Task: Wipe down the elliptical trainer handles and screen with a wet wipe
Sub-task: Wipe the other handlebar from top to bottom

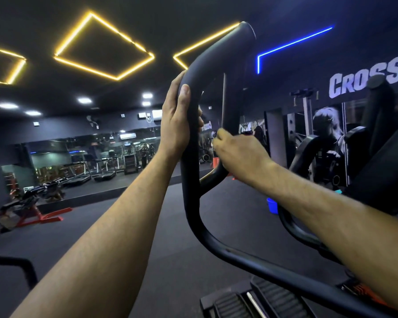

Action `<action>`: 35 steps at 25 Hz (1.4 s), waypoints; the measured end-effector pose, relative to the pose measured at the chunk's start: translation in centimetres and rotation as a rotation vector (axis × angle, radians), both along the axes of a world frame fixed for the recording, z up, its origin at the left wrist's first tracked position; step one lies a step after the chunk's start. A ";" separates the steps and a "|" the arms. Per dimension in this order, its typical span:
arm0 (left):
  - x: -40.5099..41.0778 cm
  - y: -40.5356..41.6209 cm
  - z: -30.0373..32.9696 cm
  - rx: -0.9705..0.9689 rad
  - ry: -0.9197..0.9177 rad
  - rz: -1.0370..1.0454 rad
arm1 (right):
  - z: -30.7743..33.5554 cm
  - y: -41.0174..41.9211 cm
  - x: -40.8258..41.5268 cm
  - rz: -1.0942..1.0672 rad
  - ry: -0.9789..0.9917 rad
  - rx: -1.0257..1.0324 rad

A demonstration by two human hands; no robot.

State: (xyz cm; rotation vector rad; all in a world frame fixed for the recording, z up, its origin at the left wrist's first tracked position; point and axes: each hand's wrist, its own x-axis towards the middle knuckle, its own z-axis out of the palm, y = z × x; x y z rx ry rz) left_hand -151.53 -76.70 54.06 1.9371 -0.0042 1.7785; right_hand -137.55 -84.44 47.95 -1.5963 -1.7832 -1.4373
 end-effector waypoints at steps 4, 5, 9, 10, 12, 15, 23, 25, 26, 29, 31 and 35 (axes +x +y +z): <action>0.0 0.0 0.0 0.010 0.009 -0.004 | -4.1 1.6 -1.5 0.009 0.121 -0.155; 0.0 0.0 -0.1 0.019 0.007 0.002 | -4.4 1.9 -1.8 0.027 0.173 -0.154; 0.0 0.0 0.0 0.026 -0.007 0.015 | -5.6 3.3 -3.1 0.157 0.419 -0.120; 0.0 0.0 0.0 0.024 -0.012 0.017 | -6.3 3.8 -3.7 0.193 0.491 -0.092; 0.0 -0.1 0.0 0.023 -0.016 0.033 | -8.1 4.6 -5.0 0.339 0.720 -0.009; -0.1 -0.4 -0.2 0.008 -0.015 0.037 | -11.0 4.8 -5.5 0.577 0.919 0.067; -0.2 -1.2 -0.3 0.043 -0.026 0.066 | -6.8 2.0 -1.1 0.658 0.742 0.251; -0.1 -1.3 -0.1 0.076 -0.037 0.097 | -3.5 1.3 -0.5 0.723 0.705 0.501; -0.1 -1.4 -0.1 0.090 -0.040 0.105 | -0.8 0.8 0.3 0.762 0.682 0.629; 0.0 -1.2 0.0 0.062 -0.042 0.068 | 6.9 -0.3 2.1 0.774 0.594 0.791; 0.0 -0.7 0.0 0.051 -0.033 0.023 | 8.4 0.2 2.1 0.742 0.584 0.771; 0.0 -0.1 -0.1 0.059 -0.021 0.007 | 5.5 1.8 2.6 0.796 0.622 0.666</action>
